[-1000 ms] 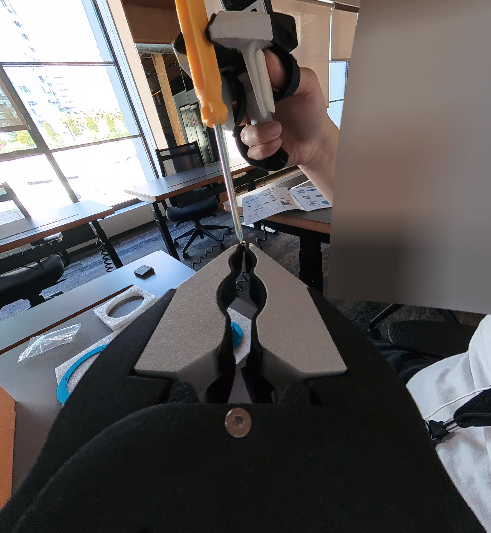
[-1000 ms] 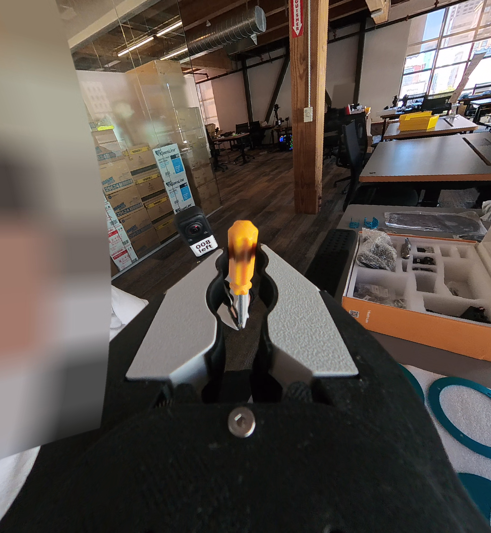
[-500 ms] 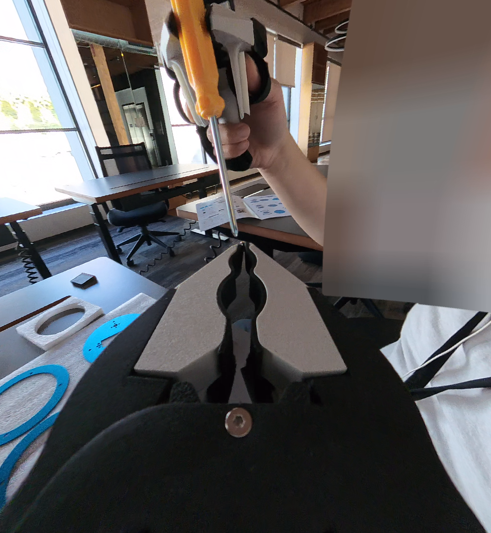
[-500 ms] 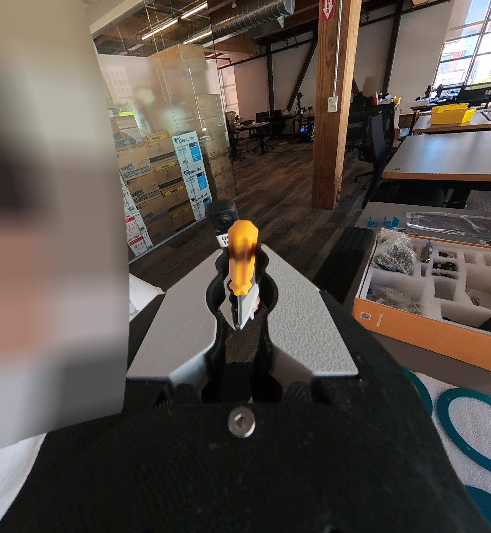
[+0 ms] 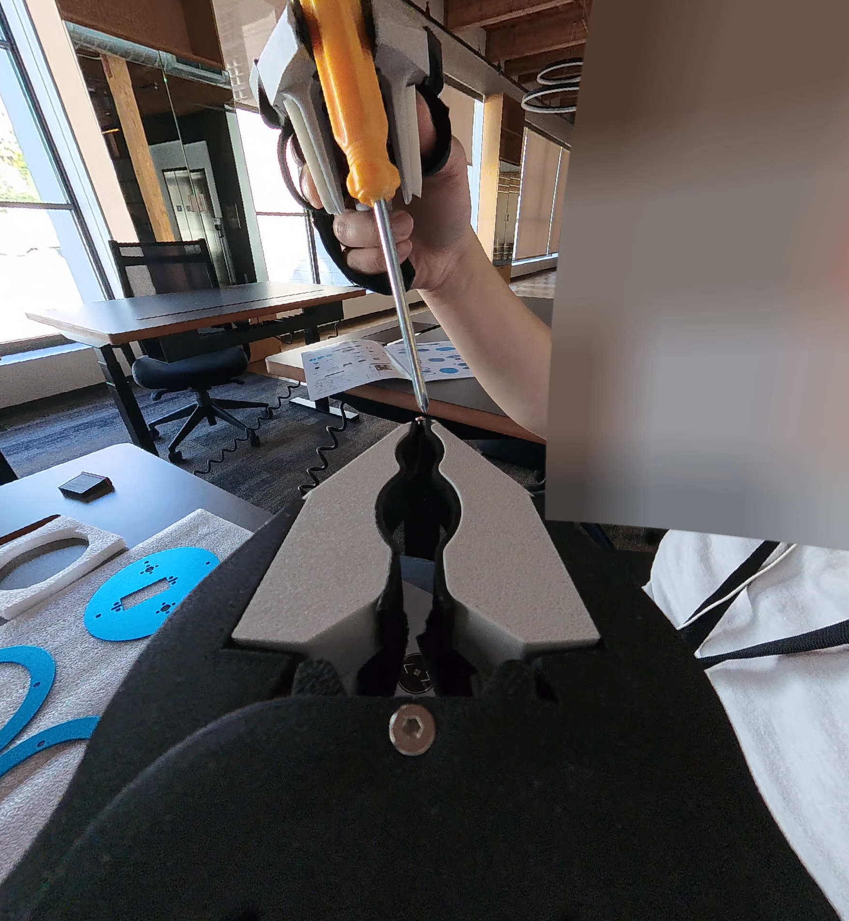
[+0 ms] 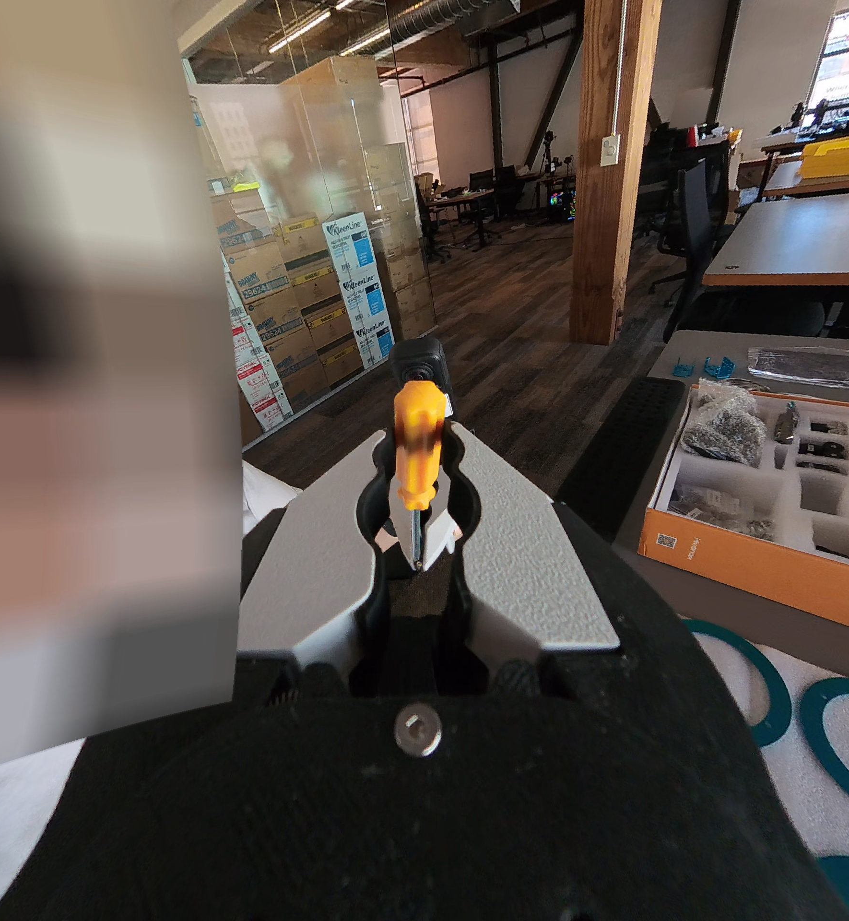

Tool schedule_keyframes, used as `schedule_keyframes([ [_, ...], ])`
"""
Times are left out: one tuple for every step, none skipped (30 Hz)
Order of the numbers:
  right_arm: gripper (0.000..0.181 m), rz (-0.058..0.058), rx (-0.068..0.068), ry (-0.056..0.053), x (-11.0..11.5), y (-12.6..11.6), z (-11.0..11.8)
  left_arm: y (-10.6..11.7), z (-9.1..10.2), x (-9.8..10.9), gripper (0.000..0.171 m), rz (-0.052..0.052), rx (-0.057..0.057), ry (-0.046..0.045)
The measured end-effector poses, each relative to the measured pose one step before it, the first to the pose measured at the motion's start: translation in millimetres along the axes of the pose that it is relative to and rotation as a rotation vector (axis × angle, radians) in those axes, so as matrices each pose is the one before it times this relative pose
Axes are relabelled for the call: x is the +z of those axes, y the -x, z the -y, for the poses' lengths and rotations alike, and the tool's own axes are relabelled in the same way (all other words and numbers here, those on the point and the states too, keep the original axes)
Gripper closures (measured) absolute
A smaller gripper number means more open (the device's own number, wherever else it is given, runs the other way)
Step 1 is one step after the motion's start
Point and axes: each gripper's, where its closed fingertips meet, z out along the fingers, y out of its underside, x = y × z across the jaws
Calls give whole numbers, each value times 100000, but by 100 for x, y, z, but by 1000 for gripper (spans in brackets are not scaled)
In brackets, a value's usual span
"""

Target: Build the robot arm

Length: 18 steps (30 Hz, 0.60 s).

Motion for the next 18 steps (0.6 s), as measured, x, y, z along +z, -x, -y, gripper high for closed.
schedule_keyframes([
  [164,404,226,29,10,29,-16,-7,-19,-33,171,-79,-120,73],
  [165,-121,150,-50,16,-52,-15,-23,-9,-14,171,-198,-176,-3],
  [164,-212,-10,490,22,-78,-87,-1,-1,-28,171,-42,-105,16],
  [164,-205,-262,611,22,-42,-113,-36,-10,-18,171,-157,7,7],
  [164,-125,-139,70,10,-29,-39,-53,-16,2,171,-219,56,109],
  [164,294,71,-320,-6,43,-7,-46,-40,-14,171,-59,36,78],
  [164,690,331,4,-1,97,-78,-55,-40,-10,171,-177,-32,-64],
  [164,272,187,33,7,20,-100,-50,-70,1,171,-274,-165,-70],
  [164,-3,-59,-175,-17,-29,-95,-5,-89,-1,171,-123,-274,-7],
  [164,195,78,-91,-30,-22,-101,35,-107,7,171,-36,-271,46],
  [164,-205,135,18,-57,-82,-96,32,-85,8,171,-155,-273,-35],
  [164,-170,46,-75,-70,-69,-56,13,-61,6,171,-273,-362,-134],
  [164,-95,-100,-583,-98,-49,49,0,-29,-6,171,-305,-409,-141],
  [164,68,67,-597,-120,-12,60,-18,-7,-8,171,-348,-315,-221],
  [164,5,60,-442,-104,-12,49,-27,16,-4,171,-303,-220,-243],
  [164,-230,144,-411,-111,-47,47,2,20,-5,171,-54,-112,-132],
  [164,-199,93,-309,-86,-29,41,25,5,-7,171,145,9,-32],
  [164,-137,-17,-199,-76,-12,44,23,26,12,171,48,-29,-47],
])
